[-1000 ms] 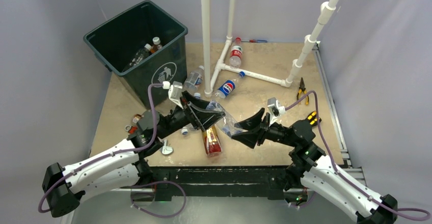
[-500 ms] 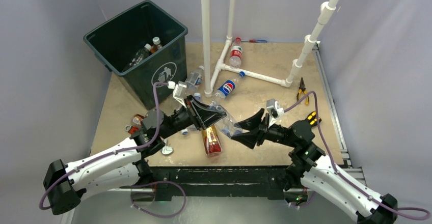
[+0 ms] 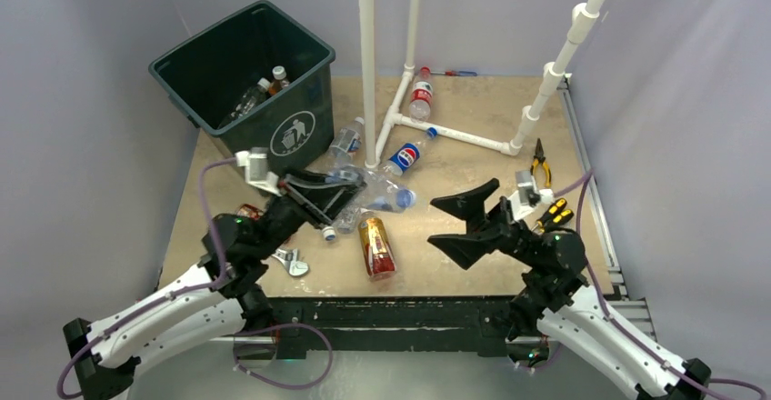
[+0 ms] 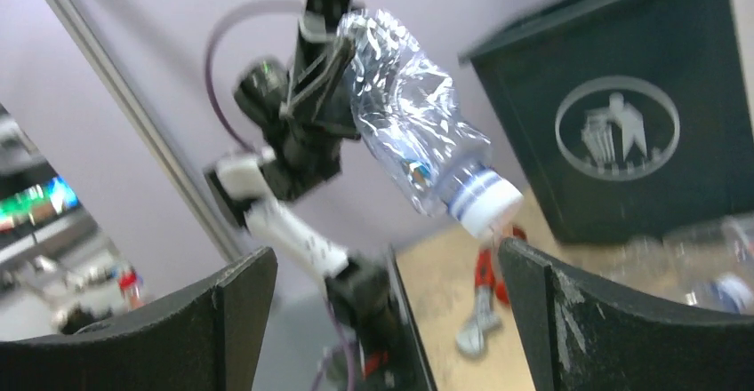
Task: Put the plastic bottles in the bin
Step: Pick up the plastic bottle at the center of the board.
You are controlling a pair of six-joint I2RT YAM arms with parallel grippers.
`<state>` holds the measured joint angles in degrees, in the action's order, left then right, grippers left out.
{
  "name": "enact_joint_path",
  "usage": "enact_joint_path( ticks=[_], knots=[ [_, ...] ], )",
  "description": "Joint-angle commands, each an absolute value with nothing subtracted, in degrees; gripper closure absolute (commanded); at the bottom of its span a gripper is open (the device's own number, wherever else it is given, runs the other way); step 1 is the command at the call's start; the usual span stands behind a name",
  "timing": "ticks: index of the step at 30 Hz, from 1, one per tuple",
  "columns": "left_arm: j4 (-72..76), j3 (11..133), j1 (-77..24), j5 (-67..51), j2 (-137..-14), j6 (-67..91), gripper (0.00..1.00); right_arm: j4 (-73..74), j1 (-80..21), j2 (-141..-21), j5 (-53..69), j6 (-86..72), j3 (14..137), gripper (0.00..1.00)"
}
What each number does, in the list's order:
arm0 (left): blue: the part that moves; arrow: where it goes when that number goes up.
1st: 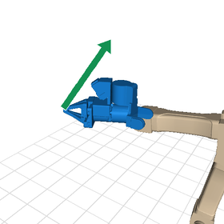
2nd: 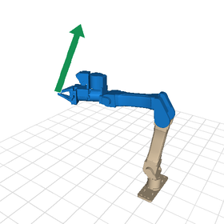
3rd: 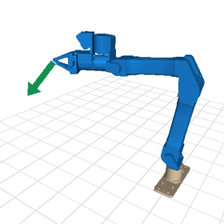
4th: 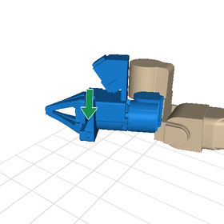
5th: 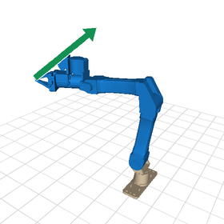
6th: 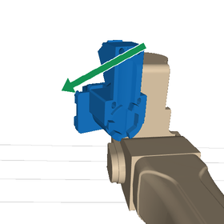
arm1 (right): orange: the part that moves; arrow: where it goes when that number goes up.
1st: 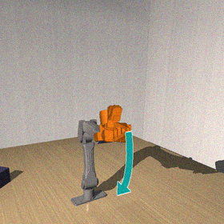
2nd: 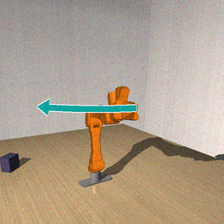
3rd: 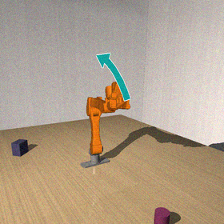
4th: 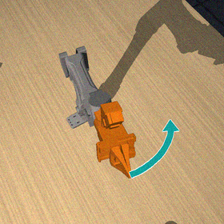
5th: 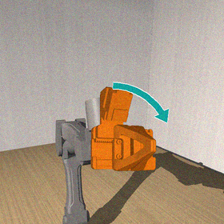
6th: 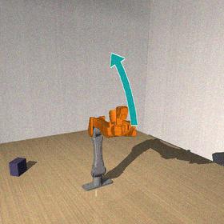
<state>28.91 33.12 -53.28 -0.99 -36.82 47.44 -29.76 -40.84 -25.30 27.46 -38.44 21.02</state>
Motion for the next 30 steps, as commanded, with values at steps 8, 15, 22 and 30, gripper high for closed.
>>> enact_joint_path(
  ticks=[8, 15, 22, 30],
  knots=[
    [51.3, 31.3, -53.0, 11.9, -33.0, 54.4, 1.0, -89.1, -41.2, -44.9, 16.7, -60.7, 13.0, 0.04],
    [70.5, 28.3, -53.0, 7.6, -42.2, 57.0, 1.0, -108.4, -46.6, -64.0, 11.8, -65.6, 19.8, 0.02],
    [90.1, 27.4, -53.1, 0.4, -52.6, 58.4, 1.0, -112.0, -51.8, -70.5, 3.9, -62.3, 24.7, 0.02],
    [89.1, 25.3, -53.1, 3.2, -52.6, 58.1, 1.0, -113.8, -53.5, -70.9, 0.2, -58.6, 26.9, 0.04]
  ],
)
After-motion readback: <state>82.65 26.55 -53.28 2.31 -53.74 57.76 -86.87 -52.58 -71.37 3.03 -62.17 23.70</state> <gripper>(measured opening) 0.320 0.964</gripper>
